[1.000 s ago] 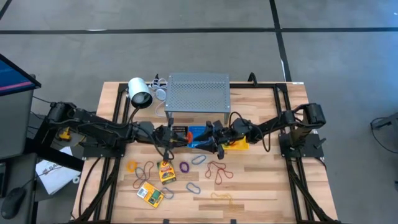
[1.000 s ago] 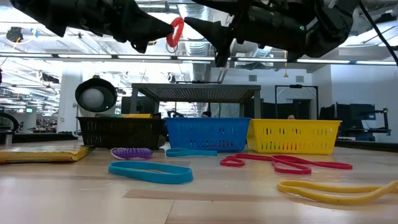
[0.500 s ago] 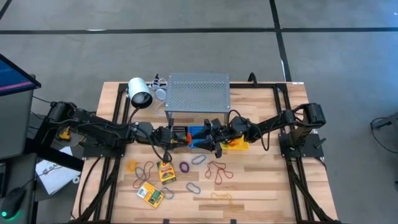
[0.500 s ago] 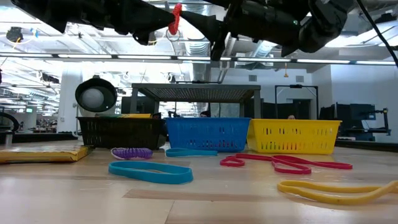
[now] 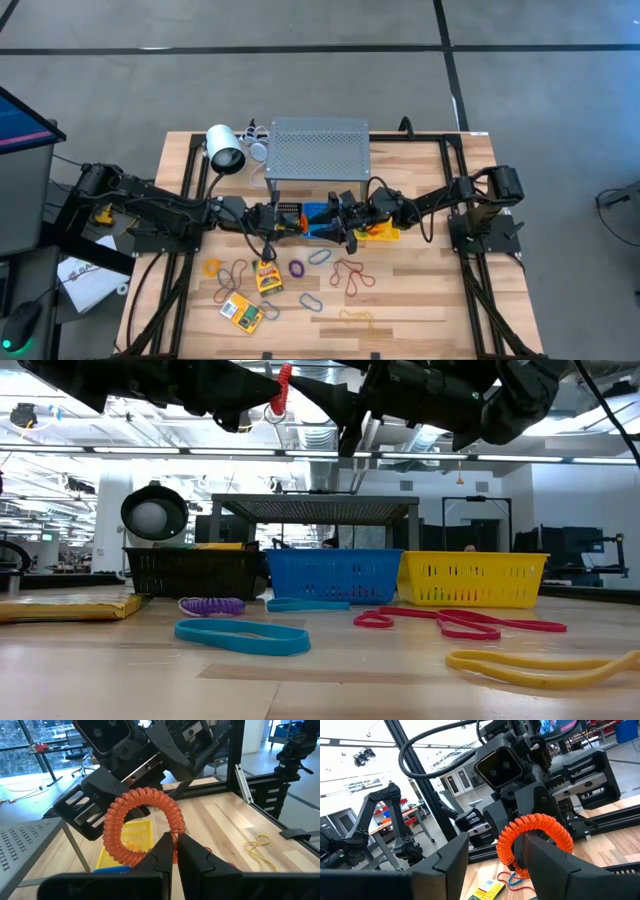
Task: Pick & Place Office Desk Supplies
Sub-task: Put the orange spiral keychain into the yellow bin, then put the blue rubber band into the blue bin
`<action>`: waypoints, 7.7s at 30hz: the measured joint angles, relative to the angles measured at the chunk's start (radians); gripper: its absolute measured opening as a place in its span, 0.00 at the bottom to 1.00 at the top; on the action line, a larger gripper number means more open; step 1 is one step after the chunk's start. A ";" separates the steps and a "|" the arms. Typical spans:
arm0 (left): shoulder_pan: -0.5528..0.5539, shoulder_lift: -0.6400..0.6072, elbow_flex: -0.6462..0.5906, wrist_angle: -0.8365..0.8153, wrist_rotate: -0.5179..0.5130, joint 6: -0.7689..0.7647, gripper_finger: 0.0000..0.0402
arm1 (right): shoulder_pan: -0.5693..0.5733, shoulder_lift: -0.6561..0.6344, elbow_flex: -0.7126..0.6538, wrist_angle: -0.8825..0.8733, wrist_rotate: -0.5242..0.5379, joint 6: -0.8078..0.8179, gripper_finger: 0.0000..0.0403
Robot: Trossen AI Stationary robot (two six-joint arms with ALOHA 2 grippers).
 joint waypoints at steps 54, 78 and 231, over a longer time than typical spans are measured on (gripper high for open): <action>0.001 0.000 0.001 0.055 0.078 -0.105 0.20 | -0.027 0.000 0.055 -0.134 0.011 -0.037 0.01; 0.001 -0.090 0.001 -0.043 0.081 -0.124 0.48 | -0.025 -0.029 0.053 -0.151 -0.059 -0.065 0.00; 0.002 -0.548 -0.200 -0.203 0.068 -0.169 0.45 | 0.018 -0.673 -0.558 -0.788 0.342 -0.009 0.49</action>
